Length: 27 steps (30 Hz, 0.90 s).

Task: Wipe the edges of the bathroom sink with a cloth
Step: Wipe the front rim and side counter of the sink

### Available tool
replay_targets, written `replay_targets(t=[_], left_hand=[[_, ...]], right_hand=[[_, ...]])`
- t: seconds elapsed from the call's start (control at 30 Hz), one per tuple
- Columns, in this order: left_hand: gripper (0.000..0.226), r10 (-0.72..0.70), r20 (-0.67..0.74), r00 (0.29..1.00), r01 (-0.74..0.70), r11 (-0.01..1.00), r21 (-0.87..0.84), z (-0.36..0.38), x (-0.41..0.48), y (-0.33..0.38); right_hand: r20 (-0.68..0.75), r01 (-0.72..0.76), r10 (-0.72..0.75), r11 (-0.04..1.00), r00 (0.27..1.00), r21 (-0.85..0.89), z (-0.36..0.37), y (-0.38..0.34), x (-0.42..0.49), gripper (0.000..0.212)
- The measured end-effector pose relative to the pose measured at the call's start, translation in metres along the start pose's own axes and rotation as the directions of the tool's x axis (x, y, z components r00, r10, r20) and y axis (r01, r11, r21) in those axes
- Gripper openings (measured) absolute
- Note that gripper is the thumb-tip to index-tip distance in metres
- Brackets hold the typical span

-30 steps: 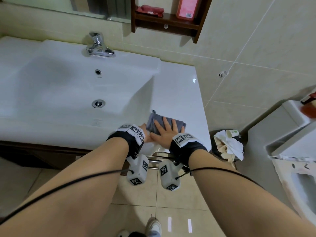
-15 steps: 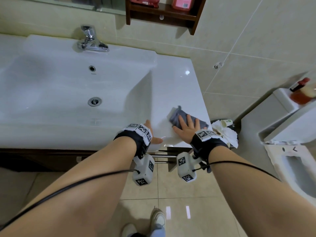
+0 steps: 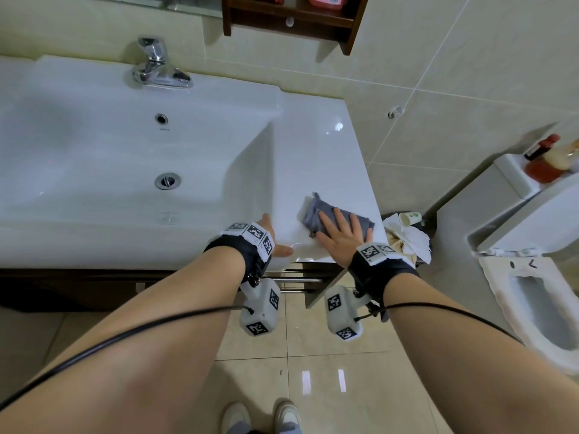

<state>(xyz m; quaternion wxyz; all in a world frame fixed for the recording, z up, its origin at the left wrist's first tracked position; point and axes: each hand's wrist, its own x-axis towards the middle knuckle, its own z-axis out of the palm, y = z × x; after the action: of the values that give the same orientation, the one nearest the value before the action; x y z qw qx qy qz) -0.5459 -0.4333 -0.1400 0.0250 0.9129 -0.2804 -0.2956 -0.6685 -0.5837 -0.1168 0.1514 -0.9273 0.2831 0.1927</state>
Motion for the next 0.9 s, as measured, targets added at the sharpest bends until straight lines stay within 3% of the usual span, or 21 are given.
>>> replay_targets(t=[0.17,0.33,0.5,0.77,0.9], left_hand=[[0.102,-0.037,0.0,0.999,0.037,0.999,0.034,0.004,0.001,0.003],[0.104,-0.077,-0.026,0.997,0.078,0.995,0.065,0.008,-0.001,0.003],[0.102,-0.115,-0.051,0.992,0.117,0.992,0.048,0.01,-0.005,0.003],[0.093,-0.203,0.001,0.979,0.203,0.979,0.03,0.009,-0.013,0.006],[0.09,-0.228,-0.048,0.972,0.23,0.972,0.053,0.001,-0.018,0.012]], right_hand=[[-0.001,-0.085,0.085,0.996,0.996,-0.034,-0.006,0.017,0.0,0.06],[0.076,0.126,-0.121,0.99,0.99,-0.061,0.0,-0.021,-0.006,0.06],[0.043,0.253,-0.25,0.962,0.967,-0.1,0.0,-0.019,-0.011,0.058],[0.07,0.152,-0.143,0.975,0.987,-0.161,-0.023,0.037,-0.003,0.088],[0.086,0.21,-0.197,0.963,0.977,-0.171,-0.039,0.031,0.005,0.077]])
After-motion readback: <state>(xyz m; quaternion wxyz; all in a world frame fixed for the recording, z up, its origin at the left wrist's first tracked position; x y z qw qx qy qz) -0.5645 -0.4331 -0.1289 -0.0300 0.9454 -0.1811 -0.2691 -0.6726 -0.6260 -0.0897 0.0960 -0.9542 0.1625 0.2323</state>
